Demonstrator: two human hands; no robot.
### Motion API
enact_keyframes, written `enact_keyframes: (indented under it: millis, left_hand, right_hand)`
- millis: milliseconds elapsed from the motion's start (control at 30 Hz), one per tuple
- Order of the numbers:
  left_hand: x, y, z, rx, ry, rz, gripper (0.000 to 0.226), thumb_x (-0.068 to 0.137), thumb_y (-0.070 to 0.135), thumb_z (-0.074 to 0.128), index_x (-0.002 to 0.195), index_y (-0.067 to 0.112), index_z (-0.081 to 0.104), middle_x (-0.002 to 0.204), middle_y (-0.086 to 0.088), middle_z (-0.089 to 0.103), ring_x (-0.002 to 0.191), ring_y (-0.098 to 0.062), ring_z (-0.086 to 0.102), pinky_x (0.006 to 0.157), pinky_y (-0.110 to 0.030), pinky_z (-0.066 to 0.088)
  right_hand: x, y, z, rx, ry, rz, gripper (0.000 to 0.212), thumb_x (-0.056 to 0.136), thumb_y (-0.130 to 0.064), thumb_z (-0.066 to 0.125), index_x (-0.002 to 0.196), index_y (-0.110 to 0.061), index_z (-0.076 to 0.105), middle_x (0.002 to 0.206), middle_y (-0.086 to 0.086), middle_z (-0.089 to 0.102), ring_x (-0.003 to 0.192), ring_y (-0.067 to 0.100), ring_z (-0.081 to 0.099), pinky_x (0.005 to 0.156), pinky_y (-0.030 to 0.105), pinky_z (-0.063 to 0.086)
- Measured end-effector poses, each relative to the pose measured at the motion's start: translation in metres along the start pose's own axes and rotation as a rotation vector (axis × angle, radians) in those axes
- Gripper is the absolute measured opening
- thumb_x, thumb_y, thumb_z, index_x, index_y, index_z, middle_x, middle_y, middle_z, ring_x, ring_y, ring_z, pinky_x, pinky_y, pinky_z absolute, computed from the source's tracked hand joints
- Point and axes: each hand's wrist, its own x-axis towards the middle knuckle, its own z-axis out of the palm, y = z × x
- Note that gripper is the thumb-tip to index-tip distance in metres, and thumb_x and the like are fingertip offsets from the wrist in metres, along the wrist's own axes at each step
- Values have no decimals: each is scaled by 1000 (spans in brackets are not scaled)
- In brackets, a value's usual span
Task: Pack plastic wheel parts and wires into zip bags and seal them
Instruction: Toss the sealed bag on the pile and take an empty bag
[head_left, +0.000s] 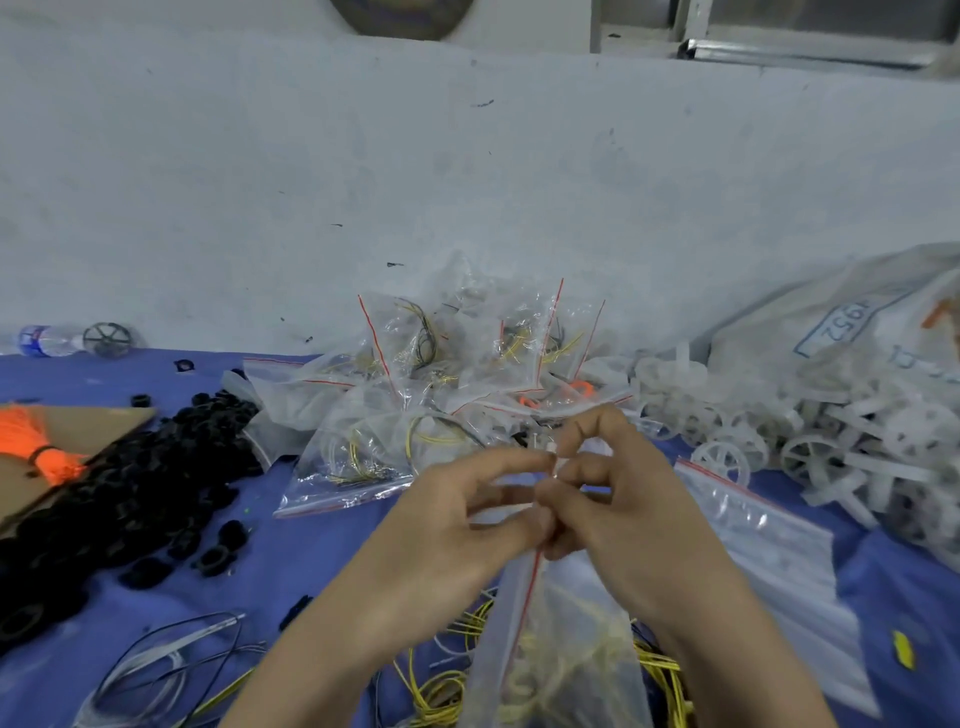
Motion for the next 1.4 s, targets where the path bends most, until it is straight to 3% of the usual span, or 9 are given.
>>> enact_keyframes:
  millis: [100,300,700,833,967,1067,1200,1300,1400]
  left_hand:
    - [0,1,4,145,14,59,34,71,31,68,99,49,67,98,12,60,89,0,61,75,-15,50]
    - [1,5,-3,103,-8,120,33,77,15,63,99,39,70,88,-2,68,77,-18,65,75,-26,54]
    - [-6,11,-29,-143,-76,126,59,83,0,61,125,41,51,69,-5,55,60,-17,48,60,-20,43]
    - [-6,9,-28,-36,-50,174,47,85,2,56,111,41,51,70,-2,55,59,-11,46,57,-17,39]
    - [-2,1,-17,-37,-59,127,29,85,4,54,101,26,42,70,-1,54,63,-18,44,61,-32,39]
    - [4,-8,-16,92,68,124,31,90,-3,51,90,25,39,72,-4,51,62,-17,43,59,-28,39]
    - [8,-21,-44,47,273,80,31,90,-7,52,90,22,42,68,-1,55,55,-13,53,58,-22,47]
    - [10,-41,-71,185,372,34,31,88,-4,54,86,27,48,66,4,55,52,-10,52,52,-19,43]
    - [5,-92,-110,585,655,-304,17,89,8,55,93,25,58,102,-8,62,94,-25,57,75,-27,43]
  right_hand:
    - [-1,0,3,-40,37,-51,26,84,8,57,81,-15,45,54,0,60,48,11,55,50,20,46]
    - [0,-4,10,43,92,-107,29,82,11,58,72,-10,42,57,19,52,43,12,44,42,18,37]
    - [-4,-8,0,188,-114,-60,33,84,3,60,62,-18,47,48,7,50,42,18,46,43,21,39]
    - [-4,-10,-1,169,-160,-37,32,83,4,60,63,-17,46,47,4,47,42,18,43,42,19,36]
    - [-4,-8,-9,44,-154,-5,33,81,10,56,65,-18,47,43,2,38,39,16,32,39,19,30]
    - [-9,-10,-16,20,-285,57,35,79,15,52,77,-20,52,41,2,34,37,16,30,38,20,26]
    - [-15,-15,-24,-73,-299,37,68,74,4,55,111,-53,54,43,2,34,39,15,31,42,17,31]
    - [-13,-17,-21,-108,-309,-18,68,77,7,53,113,-50,56,44,3,29,42,18,28,42,23,29]
    - [-11,-14,-20,-106,-286,-28,51,79,6,53,102,-39,60,44,0,29,41,17,30,44,22,32]
